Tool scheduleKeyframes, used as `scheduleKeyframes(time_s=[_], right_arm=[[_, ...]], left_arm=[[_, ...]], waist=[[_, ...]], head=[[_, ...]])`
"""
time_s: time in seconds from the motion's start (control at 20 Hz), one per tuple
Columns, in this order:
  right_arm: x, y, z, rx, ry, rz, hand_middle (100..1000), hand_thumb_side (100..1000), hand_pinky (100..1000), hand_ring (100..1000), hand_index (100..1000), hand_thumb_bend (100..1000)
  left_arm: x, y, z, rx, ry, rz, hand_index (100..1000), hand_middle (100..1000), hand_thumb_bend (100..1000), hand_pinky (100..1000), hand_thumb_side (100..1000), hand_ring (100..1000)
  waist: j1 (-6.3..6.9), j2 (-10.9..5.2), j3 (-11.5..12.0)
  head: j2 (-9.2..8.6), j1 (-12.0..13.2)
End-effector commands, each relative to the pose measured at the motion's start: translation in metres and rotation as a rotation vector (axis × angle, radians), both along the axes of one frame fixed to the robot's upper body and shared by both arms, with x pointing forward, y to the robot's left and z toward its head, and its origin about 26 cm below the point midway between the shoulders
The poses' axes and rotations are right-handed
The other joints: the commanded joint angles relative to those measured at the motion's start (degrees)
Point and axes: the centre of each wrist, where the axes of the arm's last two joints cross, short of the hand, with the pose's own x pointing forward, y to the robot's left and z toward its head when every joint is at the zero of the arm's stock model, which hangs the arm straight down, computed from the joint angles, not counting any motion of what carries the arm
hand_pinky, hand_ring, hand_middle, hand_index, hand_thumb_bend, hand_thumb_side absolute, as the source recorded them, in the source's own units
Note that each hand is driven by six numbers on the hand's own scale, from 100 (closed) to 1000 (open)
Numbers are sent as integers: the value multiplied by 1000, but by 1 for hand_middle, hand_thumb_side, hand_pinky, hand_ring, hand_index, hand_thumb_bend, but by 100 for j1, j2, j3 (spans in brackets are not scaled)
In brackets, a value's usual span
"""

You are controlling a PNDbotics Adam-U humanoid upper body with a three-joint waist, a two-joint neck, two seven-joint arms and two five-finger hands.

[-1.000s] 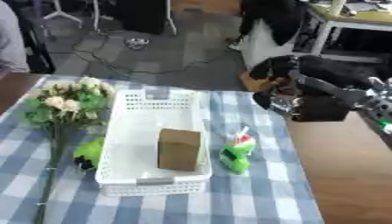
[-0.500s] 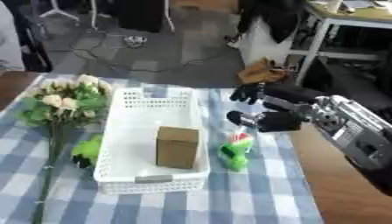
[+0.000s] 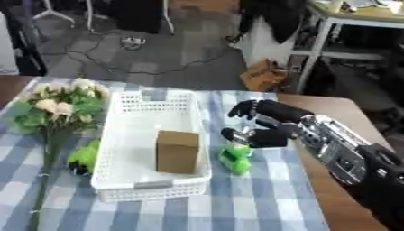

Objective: Pick up objects on the table and place them in the box.

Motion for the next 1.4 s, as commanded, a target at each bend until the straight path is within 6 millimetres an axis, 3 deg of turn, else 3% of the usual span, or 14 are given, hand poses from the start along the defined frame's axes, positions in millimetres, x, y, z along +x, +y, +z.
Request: scheduleKeyframes(time_s=[0.05, 1.4], right_arm=[[4, -7, 2, -14, 1, -20, 831, 983, 796, 858, 921, 445], [-5, -7, -24, -117, 260, -113, 827, 908, 789, 869, 901, 504]], left_arm=[[-3, -2, 8, 6, -29, -13, 904, 832, 100, 700, 874, 895], [-2, -3, 8, 6, -24, -20, 891, 819, 100, 698, 867, 893]], waist=[[-40, -168, -1], [-11, -158, 34]], head=[[17, -50], [10, -190]])
